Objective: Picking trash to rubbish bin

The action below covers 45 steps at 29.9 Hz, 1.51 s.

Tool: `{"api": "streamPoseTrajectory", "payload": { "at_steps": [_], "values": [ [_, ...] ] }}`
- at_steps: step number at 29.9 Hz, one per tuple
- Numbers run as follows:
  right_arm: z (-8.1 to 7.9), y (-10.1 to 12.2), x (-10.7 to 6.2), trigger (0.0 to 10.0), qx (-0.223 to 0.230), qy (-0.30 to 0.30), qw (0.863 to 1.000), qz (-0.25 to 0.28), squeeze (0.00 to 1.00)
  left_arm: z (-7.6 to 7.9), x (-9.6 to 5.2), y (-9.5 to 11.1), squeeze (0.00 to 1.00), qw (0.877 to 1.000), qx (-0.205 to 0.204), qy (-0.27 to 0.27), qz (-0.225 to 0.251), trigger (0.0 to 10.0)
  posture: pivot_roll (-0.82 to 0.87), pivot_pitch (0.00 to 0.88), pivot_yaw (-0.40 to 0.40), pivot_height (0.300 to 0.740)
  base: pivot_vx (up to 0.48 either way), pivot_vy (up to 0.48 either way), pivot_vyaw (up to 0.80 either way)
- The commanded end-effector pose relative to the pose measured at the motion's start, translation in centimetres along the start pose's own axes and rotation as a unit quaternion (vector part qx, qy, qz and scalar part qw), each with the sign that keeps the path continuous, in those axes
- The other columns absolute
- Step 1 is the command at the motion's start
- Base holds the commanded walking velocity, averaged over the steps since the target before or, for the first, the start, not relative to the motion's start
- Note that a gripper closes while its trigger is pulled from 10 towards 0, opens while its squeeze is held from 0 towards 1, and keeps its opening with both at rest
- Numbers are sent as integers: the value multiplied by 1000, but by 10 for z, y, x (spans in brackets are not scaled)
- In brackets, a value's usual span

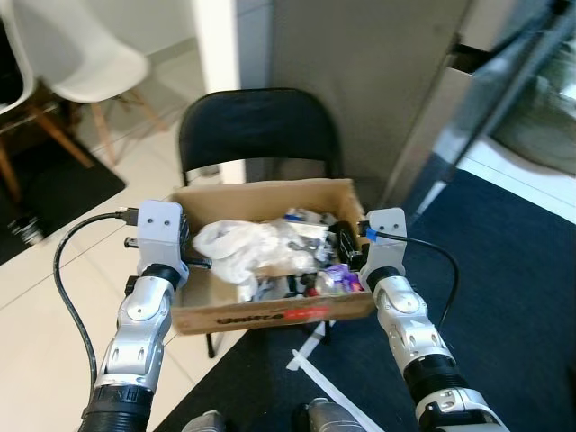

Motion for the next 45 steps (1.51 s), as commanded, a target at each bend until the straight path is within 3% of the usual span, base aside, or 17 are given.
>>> {"api": "streamPoseTrajectory", "payload": {
  "at_steps": [1, 36, 45],
  "values": [
    [1, -4, -2, 10000, 3, 0, 1000, -8, 0, 0, -1, -5, 0, 1000, 5, -1, -7, 10000, 70, 48, -13, 740, 0, 0, -800],
    [4, -11, -4, 10000, 0, -12, 1000, -22, 0, -1, -1, -7, 0, 1000, 14, -4, -11, 10000, 68, 0, -25, 740, 0, 0, -800],
    [-2, -16, -5, 10000, 5, -11, 999, -31, 0, -5, -1, -5, 0, 1000, 23, -7, -11, 10000, 87, 0, -30, 740, 0, 0, -800]
  ]
}}
Point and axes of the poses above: a point about 5 cm out from each wrist's last joint towards the gripper, its own x axis pointing out of the wrist towards the gripper, its own y axis along the axis of the wrist's last joint, z = x × y, the point moved 5 cm from there along x, pointing out of the wrist towards the gripper, and after that the axes turned 13 degrees about -x, right-handed, at the moved point
